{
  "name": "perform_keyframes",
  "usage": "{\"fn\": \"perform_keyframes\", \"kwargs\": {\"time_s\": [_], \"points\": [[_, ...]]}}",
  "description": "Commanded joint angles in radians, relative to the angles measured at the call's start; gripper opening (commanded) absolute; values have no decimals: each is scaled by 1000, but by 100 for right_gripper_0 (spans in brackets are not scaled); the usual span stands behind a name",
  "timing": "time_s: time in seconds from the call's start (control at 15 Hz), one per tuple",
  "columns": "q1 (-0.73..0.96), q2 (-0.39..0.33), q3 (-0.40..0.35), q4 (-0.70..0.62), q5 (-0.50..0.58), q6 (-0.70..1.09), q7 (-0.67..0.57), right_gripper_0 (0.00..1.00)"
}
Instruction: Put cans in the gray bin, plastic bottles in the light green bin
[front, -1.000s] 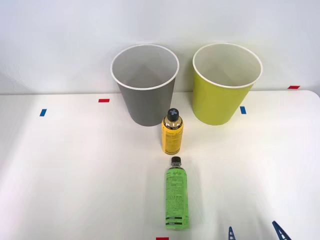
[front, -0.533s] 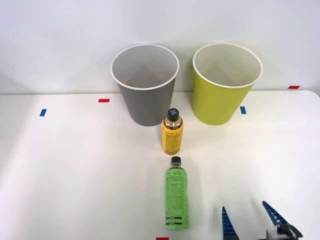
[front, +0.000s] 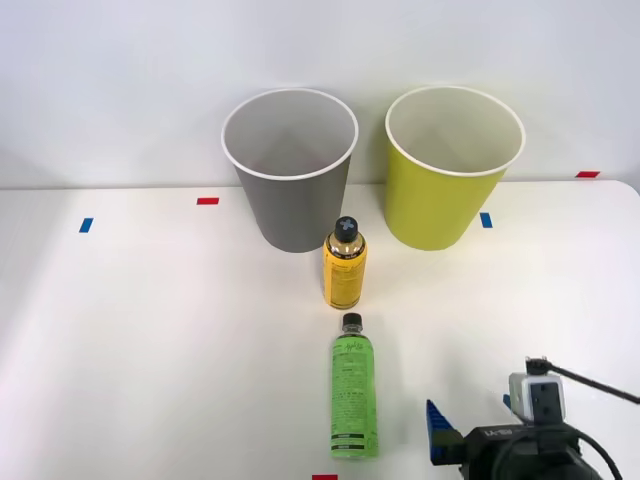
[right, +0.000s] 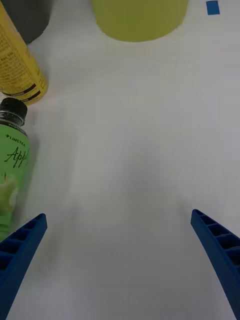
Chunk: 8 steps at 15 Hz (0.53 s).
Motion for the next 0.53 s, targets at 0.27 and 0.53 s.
{"fn": "perform_keyframes", "kwargs": {"time_s": [0.27,0.53], "points": [[-384,-167,93,-51,-28,434,-414,100],[-554,-257,113,-51,-174,586,-618,100]]}}
